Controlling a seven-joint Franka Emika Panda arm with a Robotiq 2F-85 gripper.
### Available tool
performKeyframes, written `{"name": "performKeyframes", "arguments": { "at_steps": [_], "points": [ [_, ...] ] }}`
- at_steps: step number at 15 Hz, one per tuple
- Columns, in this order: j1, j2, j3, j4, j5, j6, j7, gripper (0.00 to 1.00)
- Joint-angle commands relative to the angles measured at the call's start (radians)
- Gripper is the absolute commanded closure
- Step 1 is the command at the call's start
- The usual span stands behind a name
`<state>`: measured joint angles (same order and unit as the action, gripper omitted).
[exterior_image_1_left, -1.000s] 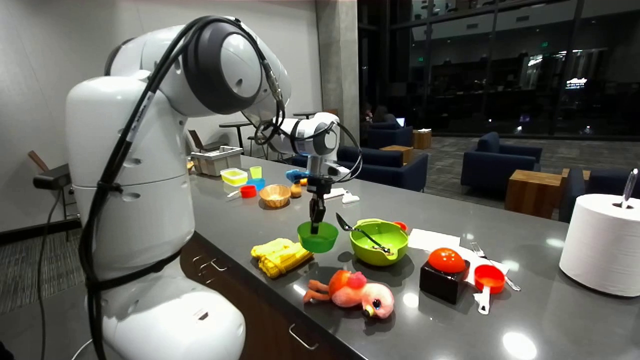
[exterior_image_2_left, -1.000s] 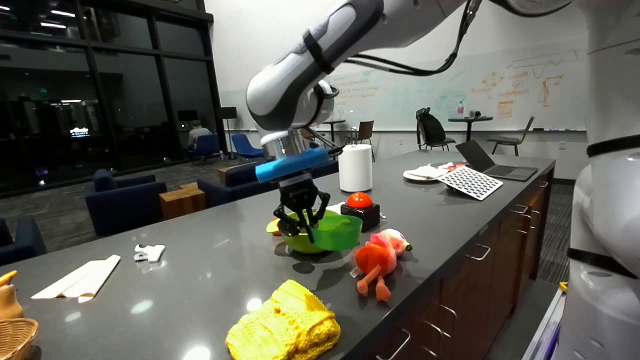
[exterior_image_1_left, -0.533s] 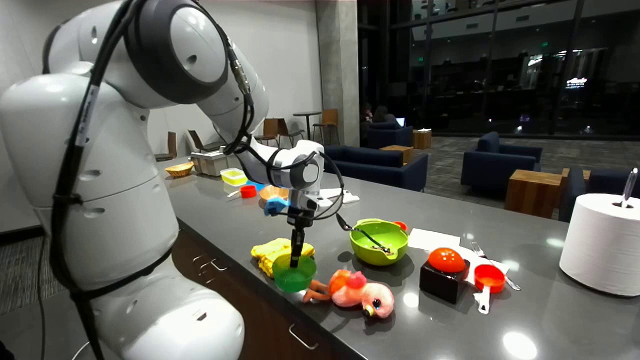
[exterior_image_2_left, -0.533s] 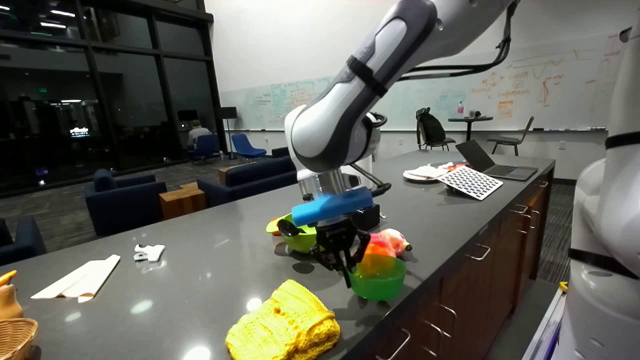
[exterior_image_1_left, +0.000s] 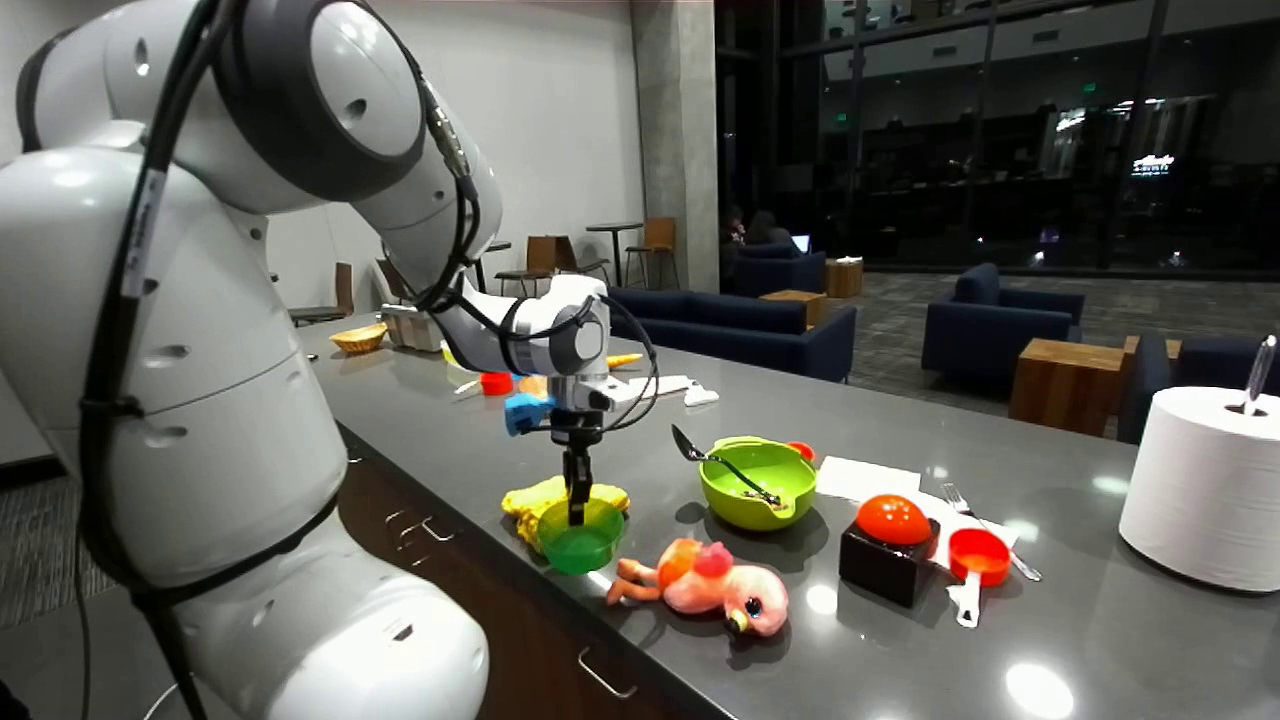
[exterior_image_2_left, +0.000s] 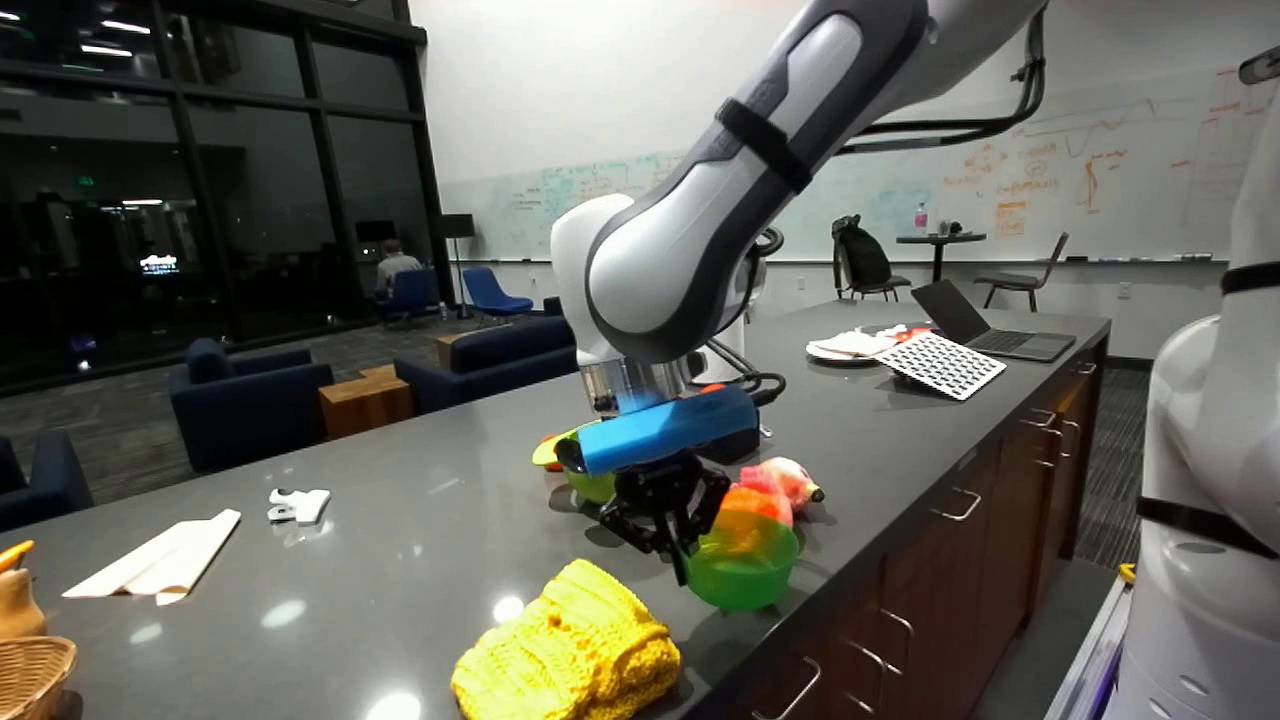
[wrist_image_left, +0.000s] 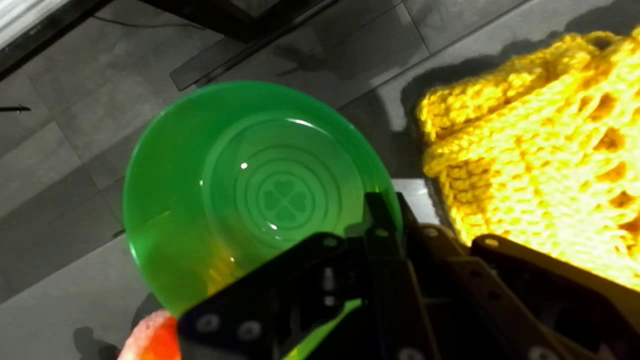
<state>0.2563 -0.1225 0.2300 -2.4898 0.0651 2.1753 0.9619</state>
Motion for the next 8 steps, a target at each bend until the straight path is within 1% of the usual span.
{"name": "performKeyframes", "arguments": {
  "at_steps": [1, 5, 8],
  "points": [
    [-0.006, 0.016, 0.031, 0.044, -0.05, 0.041, -0.067, 0.99],
    [-0.01, 0.054, 0.037, 0.077, -0.088, 0.129, -0.142, 0.99],
    [-0.012, 0.083, 0.03, 0.09, -0.084, 0.172, -0.196, 0.99]
  ]
}}
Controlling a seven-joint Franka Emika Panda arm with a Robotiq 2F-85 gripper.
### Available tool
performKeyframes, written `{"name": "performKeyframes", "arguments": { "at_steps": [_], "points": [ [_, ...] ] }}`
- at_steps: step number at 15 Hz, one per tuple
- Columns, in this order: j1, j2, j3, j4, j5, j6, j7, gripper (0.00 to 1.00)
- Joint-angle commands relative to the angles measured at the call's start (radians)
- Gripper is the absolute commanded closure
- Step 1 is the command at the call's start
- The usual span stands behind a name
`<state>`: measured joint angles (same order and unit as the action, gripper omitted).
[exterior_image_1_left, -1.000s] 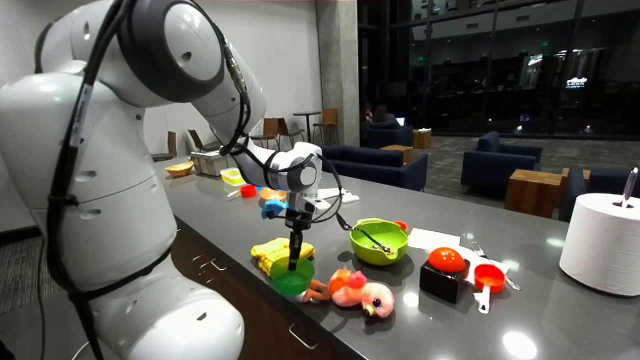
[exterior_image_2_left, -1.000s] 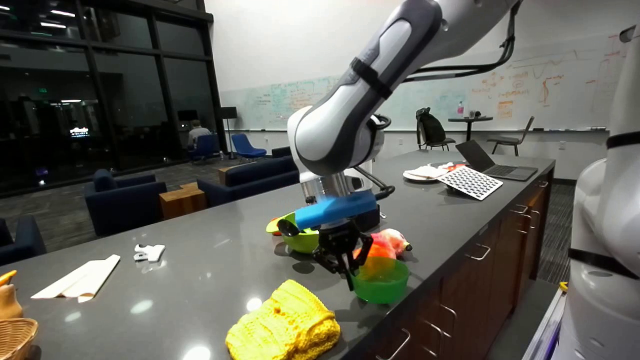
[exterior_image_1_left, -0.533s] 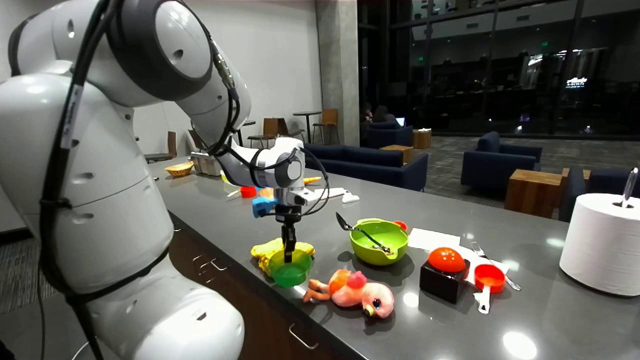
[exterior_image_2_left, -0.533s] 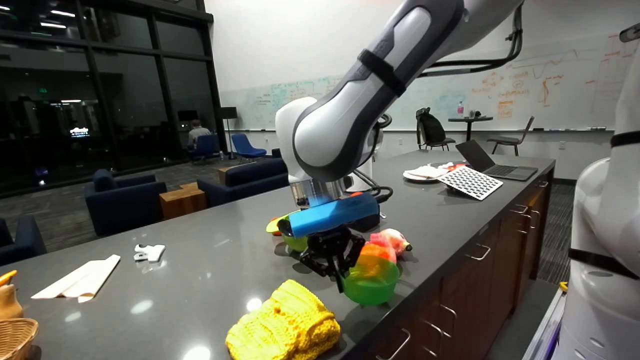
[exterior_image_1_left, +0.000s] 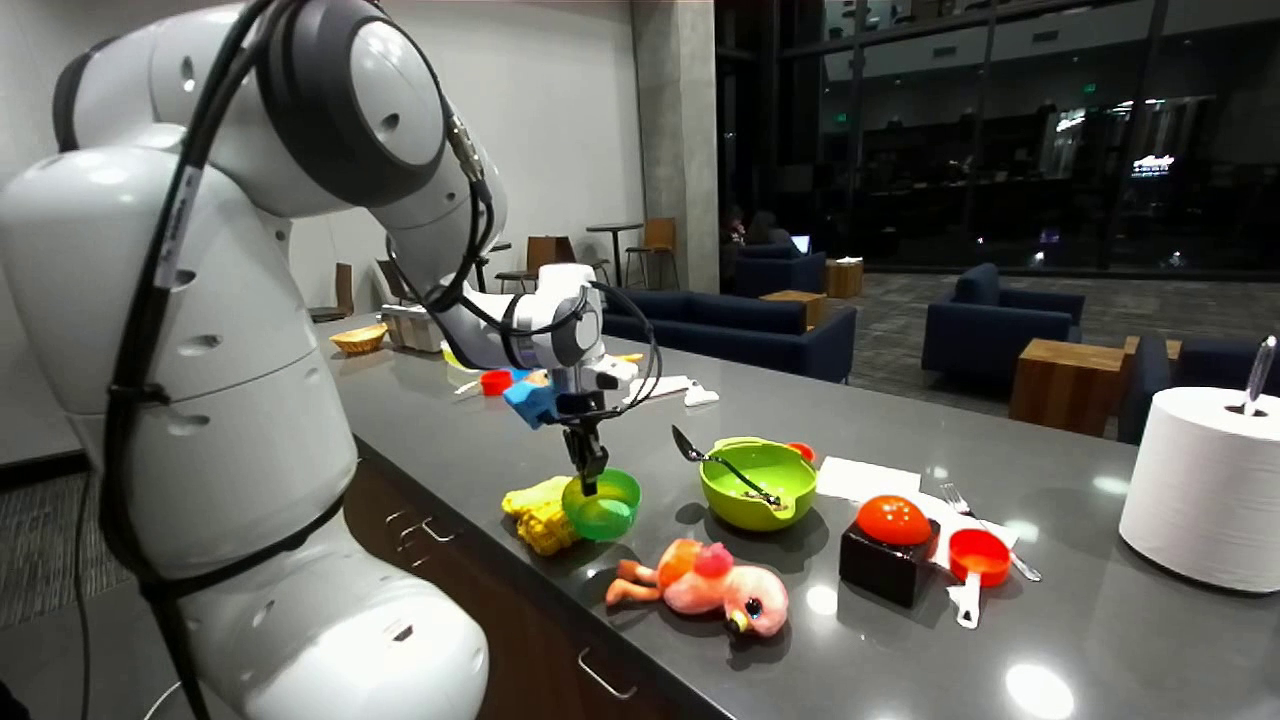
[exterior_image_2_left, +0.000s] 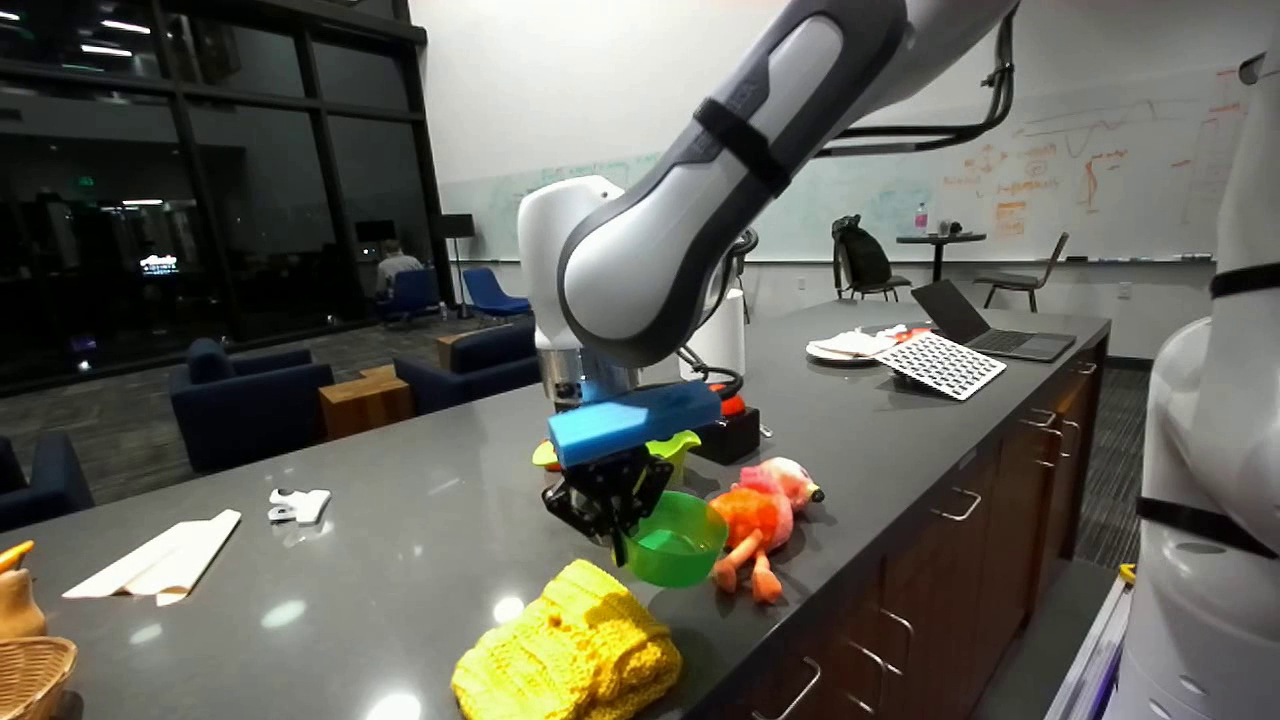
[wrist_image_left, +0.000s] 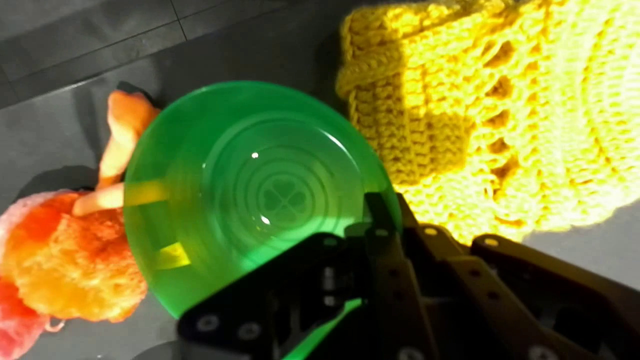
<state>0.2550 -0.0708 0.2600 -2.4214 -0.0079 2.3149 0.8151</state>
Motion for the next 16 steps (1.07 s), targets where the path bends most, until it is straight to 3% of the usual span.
{"name": "performKeyframes", "arguments": {
  "at_steps": [1, 16],
  "points": [
    [-0.011, 0.041, -0.002, 0.027, -0.011, 0.041, -0.067, 0.99],
    [-0.009, 0.157, -0.038, 0.075, -0.052, 0.109, -0.279, 0.99]
  ]
}}
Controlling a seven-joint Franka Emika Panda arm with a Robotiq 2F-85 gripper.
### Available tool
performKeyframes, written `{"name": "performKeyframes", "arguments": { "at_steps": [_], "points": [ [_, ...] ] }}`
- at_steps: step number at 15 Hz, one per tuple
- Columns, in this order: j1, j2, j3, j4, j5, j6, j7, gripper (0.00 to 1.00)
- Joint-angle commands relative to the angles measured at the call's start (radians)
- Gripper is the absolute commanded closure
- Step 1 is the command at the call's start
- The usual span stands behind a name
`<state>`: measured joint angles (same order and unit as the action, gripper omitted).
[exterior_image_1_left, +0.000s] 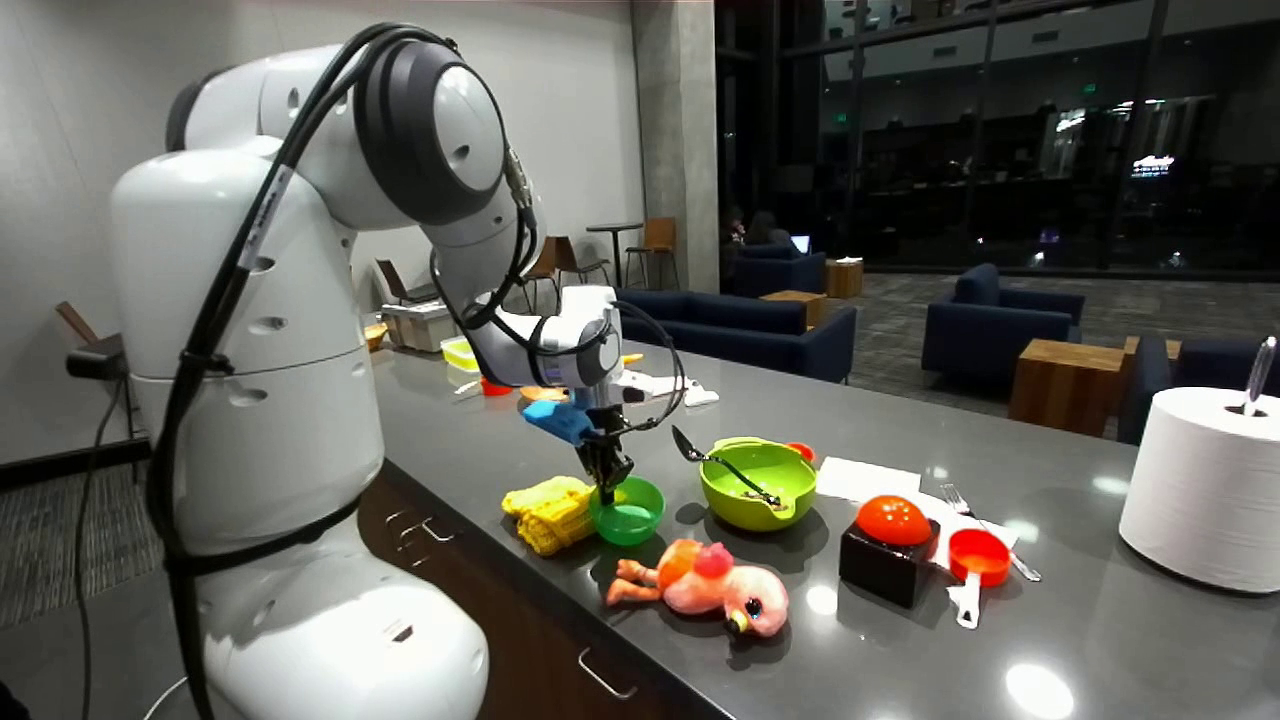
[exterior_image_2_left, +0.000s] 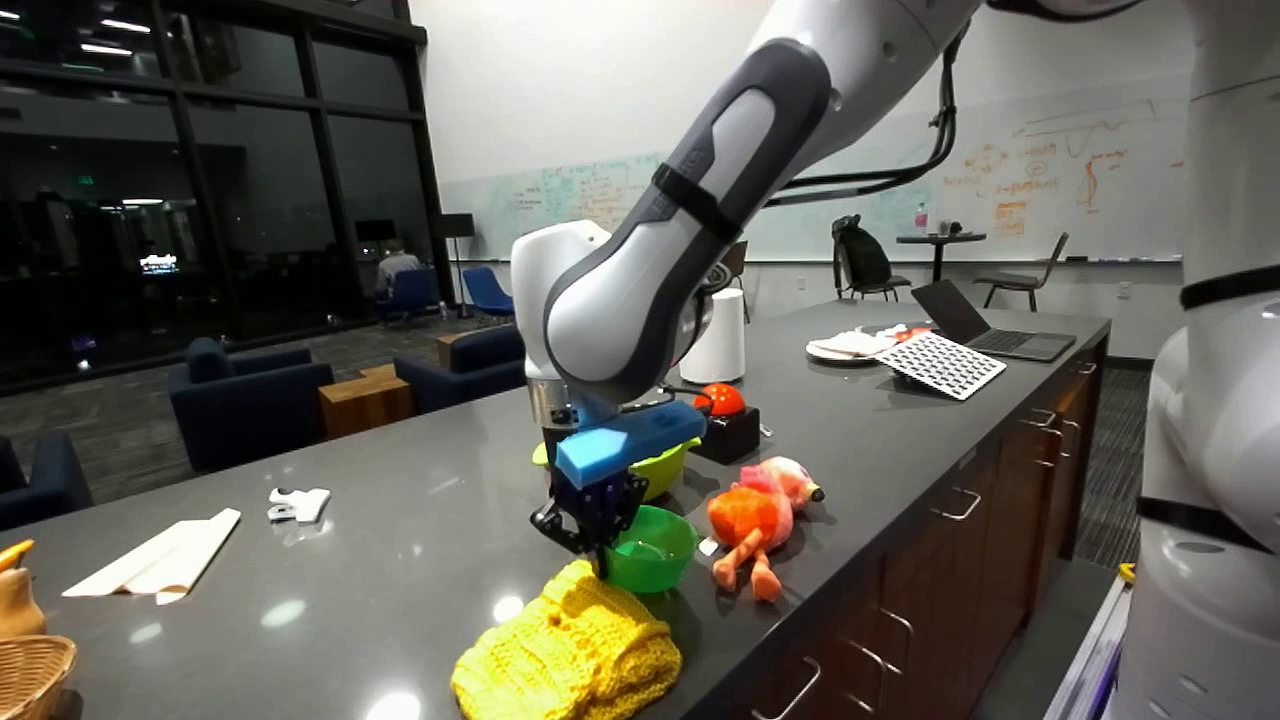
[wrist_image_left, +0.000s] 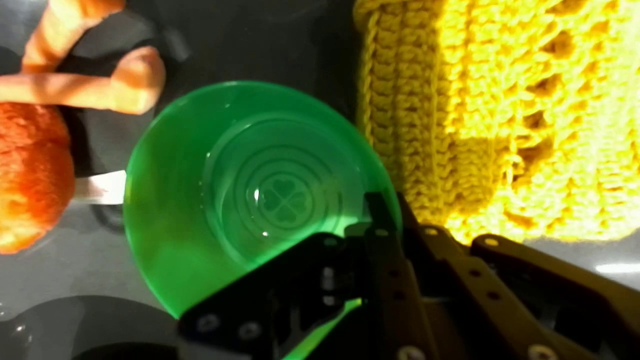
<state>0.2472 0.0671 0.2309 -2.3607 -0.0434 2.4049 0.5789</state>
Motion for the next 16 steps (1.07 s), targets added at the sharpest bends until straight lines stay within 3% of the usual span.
{"name": "performKeyframes", "arguments": {
  "at_steps": [1, 2, 3, 4, 15, 16],
  "points": [
    [0.0, 0.025, -0.012, 0.016, -0.019, 0.027, -0.055, 0.99],
    [0.0, 0.03, -0.014, 0.018, -0.017, 0.029, -0.068, 0.99],
    [0.0, 0.034, -0.016, 0.02, -0.012, 0.032, -0.083, 0.89],
    [0.0, 0.037, -0.018, 0.02, -0.01, 0.035, -0.093, 0.7],
    [0.005, 0.025, -0.03, 0.034, -0.032, 0.004, -0.107, 0.0],
    [0.006, 0.022, -0.033, 0.037, -0.047, 0.002, -0.097, 0.0]
  ]
}}
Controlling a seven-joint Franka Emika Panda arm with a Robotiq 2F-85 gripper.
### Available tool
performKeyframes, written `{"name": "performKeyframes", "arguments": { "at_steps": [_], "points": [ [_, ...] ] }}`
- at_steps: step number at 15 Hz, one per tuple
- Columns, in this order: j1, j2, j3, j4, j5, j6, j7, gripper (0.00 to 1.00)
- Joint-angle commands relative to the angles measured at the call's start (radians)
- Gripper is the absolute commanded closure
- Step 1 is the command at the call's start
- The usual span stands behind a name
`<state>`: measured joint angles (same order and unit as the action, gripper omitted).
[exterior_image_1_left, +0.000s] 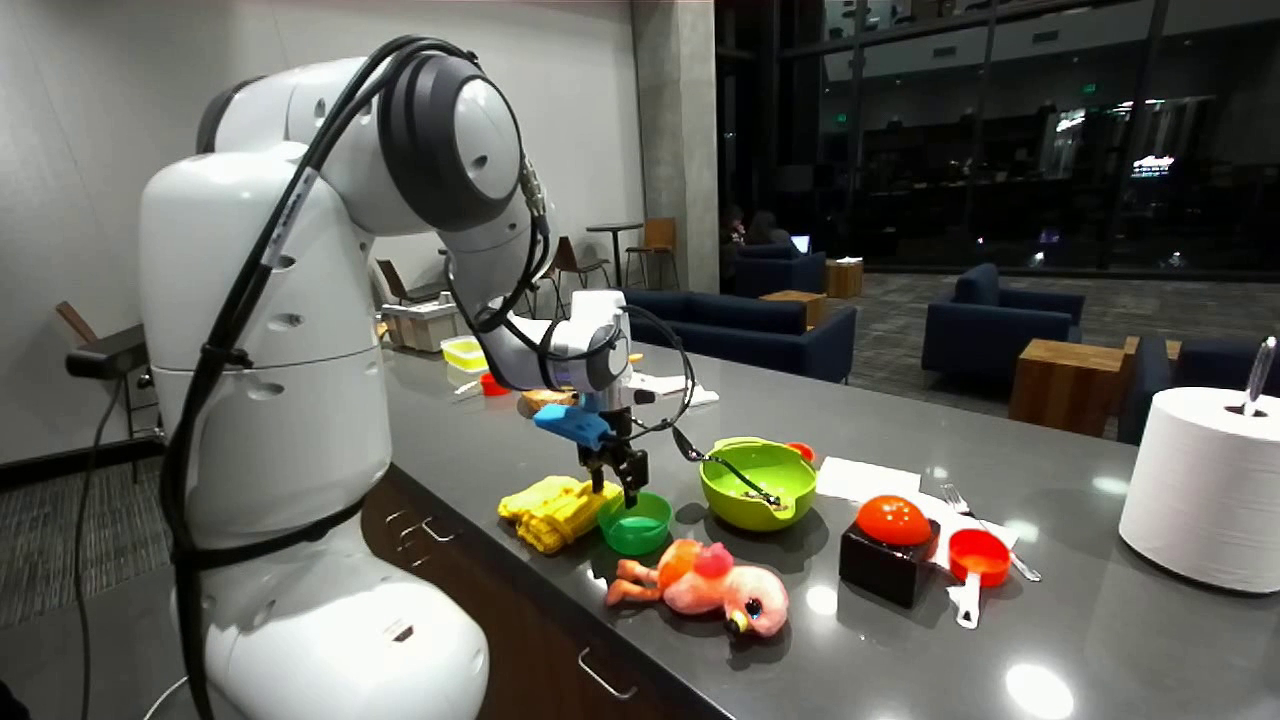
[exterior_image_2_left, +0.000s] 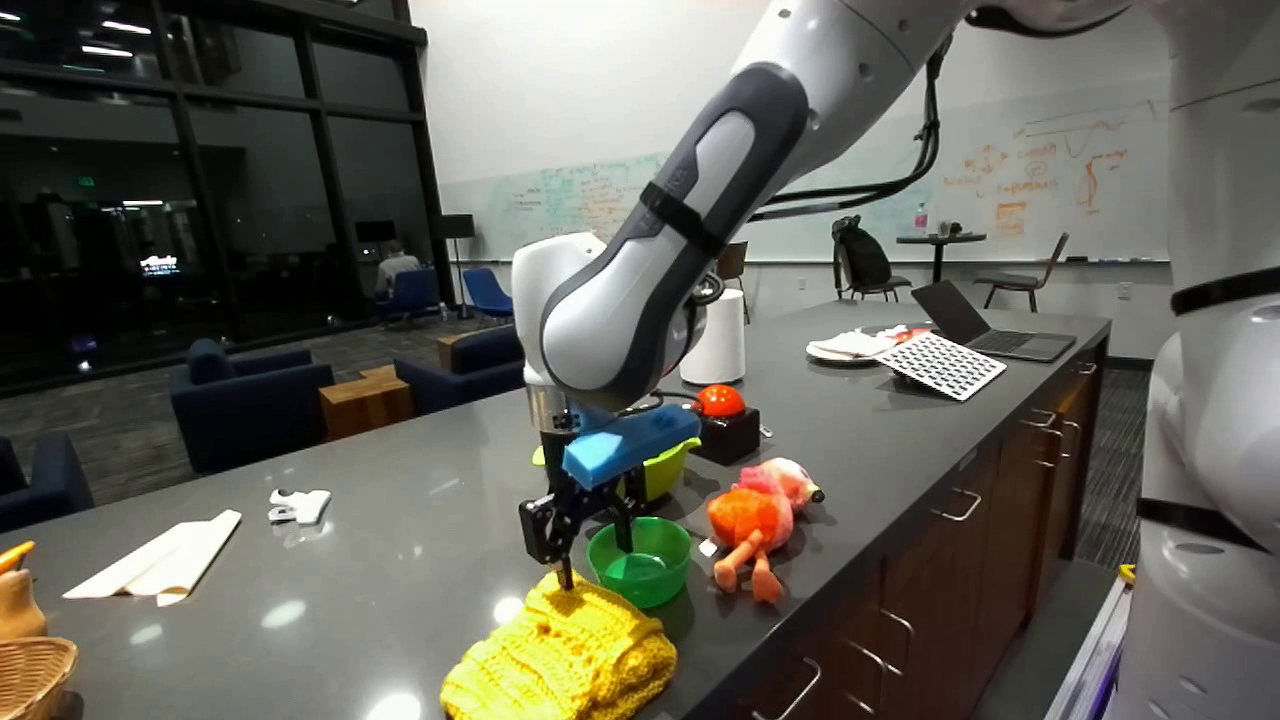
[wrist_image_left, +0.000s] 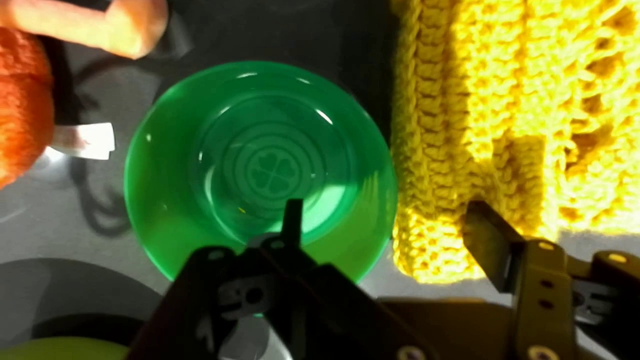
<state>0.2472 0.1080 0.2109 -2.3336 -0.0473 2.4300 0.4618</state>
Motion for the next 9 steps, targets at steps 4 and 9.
{"name": "performKeyframes", "arguments": {
  "at_steps": [4, 9],
  "points": [
    [0.003, -0.037, -0.023, 0.034, -0.072, -0.045, 0.045, 0.0],
    [-0.019, -0.089, -0.047, 0.045, -0.051, -0.099, 0.071, 0.0]
  ]
}}
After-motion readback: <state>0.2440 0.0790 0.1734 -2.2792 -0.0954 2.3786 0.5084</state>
